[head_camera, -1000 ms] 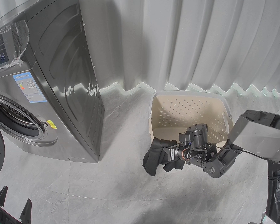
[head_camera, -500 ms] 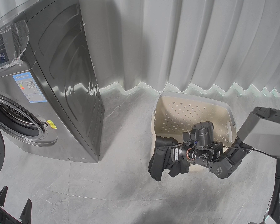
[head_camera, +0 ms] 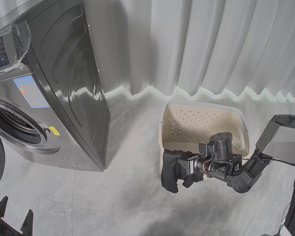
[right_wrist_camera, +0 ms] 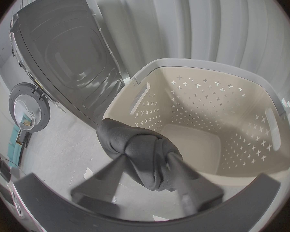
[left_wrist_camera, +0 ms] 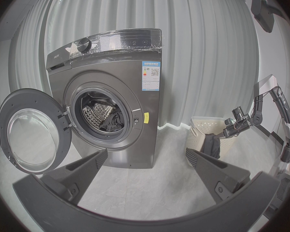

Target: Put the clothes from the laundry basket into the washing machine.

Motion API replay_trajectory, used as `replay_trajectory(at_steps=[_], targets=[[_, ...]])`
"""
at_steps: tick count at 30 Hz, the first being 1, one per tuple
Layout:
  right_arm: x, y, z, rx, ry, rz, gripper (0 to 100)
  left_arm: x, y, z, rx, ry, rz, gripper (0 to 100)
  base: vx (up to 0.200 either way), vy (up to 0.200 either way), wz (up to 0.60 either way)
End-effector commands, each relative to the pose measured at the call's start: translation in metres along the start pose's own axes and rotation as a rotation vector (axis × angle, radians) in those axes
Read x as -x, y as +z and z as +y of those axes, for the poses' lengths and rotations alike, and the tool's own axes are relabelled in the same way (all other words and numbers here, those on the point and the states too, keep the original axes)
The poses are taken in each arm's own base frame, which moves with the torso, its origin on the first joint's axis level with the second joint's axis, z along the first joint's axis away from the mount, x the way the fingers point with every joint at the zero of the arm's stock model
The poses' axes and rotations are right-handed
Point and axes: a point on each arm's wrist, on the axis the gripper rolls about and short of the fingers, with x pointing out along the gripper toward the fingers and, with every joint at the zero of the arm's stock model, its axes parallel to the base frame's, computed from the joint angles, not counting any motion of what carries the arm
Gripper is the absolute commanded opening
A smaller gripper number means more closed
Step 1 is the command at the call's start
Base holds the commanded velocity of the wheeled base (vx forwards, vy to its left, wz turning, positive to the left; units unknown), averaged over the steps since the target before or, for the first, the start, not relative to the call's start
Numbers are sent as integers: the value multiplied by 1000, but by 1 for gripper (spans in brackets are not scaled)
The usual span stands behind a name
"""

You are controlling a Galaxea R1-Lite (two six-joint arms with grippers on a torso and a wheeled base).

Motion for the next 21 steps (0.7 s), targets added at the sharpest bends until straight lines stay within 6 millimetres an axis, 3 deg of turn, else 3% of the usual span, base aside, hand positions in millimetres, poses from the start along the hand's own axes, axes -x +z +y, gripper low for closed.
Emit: replay_trajectory(at_steps=[1, 12, 21], targets=[[-4, -6, -1, 1, -6, 16, 100, 0, -5, 0, 1, 0, 0, 100, 0, 0, 0], [-2, -19, -1, 21, -3, 61, 100, 0, -4, 0, 1, 0, -1, 100, 0, 0, 0], [-21, -33, 7, 49, 28, 41, 100, 0, -4, 0, 1, 0, -1, 100, 0, 0, 0]])
